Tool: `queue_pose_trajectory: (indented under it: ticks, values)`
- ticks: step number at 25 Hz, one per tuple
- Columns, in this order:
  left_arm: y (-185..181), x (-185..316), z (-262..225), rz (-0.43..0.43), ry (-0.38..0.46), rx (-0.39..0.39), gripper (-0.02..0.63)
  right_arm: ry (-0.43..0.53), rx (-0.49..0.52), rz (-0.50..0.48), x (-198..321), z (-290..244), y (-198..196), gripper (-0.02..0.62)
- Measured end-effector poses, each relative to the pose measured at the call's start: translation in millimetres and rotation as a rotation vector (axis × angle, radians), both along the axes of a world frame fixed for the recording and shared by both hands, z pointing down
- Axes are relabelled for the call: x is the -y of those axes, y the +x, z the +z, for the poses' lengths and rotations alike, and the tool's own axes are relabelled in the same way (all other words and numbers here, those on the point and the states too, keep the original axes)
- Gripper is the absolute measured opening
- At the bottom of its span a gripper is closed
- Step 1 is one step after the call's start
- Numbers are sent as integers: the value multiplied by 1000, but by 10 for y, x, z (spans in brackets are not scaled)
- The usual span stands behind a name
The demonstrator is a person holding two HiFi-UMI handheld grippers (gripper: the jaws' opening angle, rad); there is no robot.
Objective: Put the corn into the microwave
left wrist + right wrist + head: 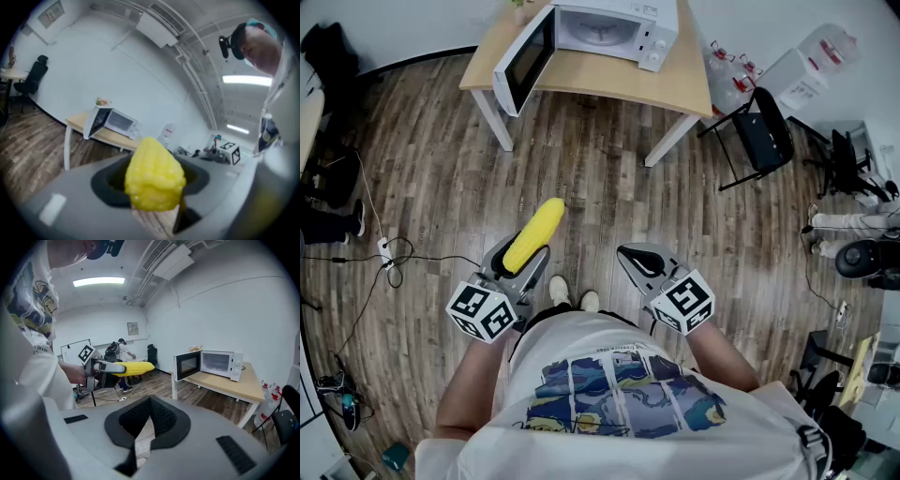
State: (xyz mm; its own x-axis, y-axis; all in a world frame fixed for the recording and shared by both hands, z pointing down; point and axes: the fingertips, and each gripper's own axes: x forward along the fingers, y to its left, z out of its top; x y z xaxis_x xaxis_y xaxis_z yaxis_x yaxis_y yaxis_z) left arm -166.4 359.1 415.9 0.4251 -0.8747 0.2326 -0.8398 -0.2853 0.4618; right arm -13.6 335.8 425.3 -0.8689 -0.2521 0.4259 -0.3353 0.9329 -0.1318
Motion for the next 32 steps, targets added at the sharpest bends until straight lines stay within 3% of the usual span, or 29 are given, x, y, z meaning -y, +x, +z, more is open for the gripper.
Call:
queue_pose_trajectory:
  ticks: [9, 18, 21, 25, 32]
  values:
    - [213, 269, 49, 23, -7, -24, 252, -40, -11, 93, 143, 256, 334, 8]
    - [-312, 1037, -56, 114, 40, 24, 252, -43, 32, 251, 638, 111, -103, 12]
    - [-491, 1286, -54, 157, 49, 45, 252, -44, 29, 306, 774, 61, -327, 100]
    - [-645, 1643, 5, 205, 62, 66, 252, -46, 24, 381, 903, 75, -514, 103]
    - [-566, 2330, 142, 196, 60, 71, 252, -81, 5, 470, 1240, 143, -252, 91]
